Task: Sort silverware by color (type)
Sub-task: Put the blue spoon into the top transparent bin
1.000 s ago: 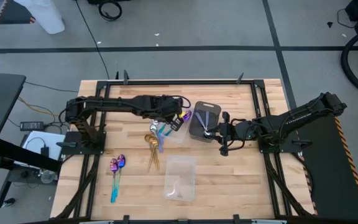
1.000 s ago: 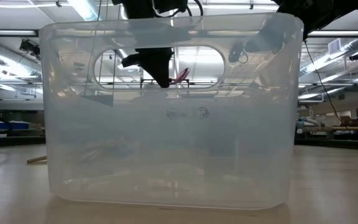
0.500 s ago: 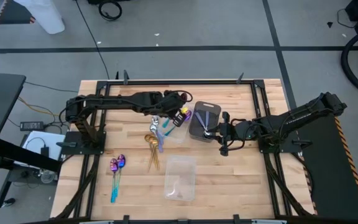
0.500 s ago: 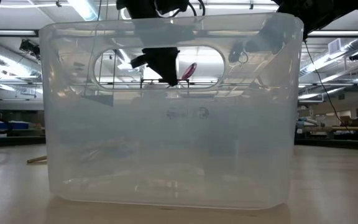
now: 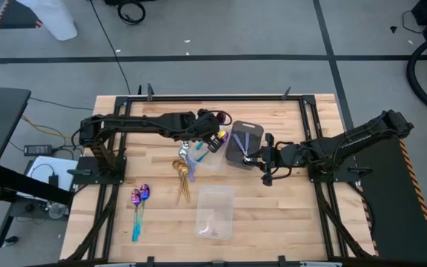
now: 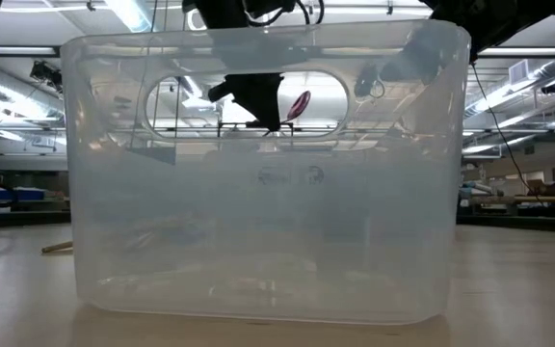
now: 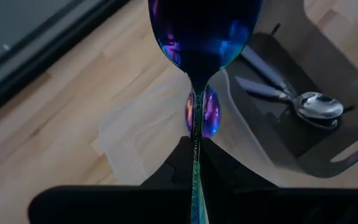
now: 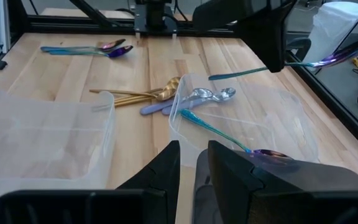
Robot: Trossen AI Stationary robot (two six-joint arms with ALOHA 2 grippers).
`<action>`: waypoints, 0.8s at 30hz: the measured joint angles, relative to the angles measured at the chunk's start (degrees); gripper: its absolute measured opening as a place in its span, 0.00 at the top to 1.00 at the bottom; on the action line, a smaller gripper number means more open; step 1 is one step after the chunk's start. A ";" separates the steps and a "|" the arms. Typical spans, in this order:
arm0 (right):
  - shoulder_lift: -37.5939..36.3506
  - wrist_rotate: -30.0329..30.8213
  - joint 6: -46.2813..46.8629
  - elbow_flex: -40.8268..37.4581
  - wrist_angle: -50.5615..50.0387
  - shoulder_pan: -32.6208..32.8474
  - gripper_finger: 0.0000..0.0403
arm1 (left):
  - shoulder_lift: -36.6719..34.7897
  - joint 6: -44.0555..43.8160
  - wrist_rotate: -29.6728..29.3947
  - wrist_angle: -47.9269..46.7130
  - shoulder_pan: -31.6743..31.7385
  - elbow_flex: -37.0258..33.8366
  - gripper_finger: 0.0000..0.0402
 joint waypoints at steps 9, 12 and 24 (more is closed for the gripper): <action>0.00 0.00 0.03 0.00 -0.20 -0.01 0.77 | 2.26 1.26 -3.14 0.99 -2.31 0.02 0.95; 0.00 -0.01 0.03 0.00 -0.23 0.01 0.77 | 3.27 1.89 -4.07 1.10 -3.04 0.02 0.95; 0.00 0.00 0.47 0.00 -0.57 0.05 0.77 | 5.81 1.28 -3.55 0.40 -3.03 0.06 0.95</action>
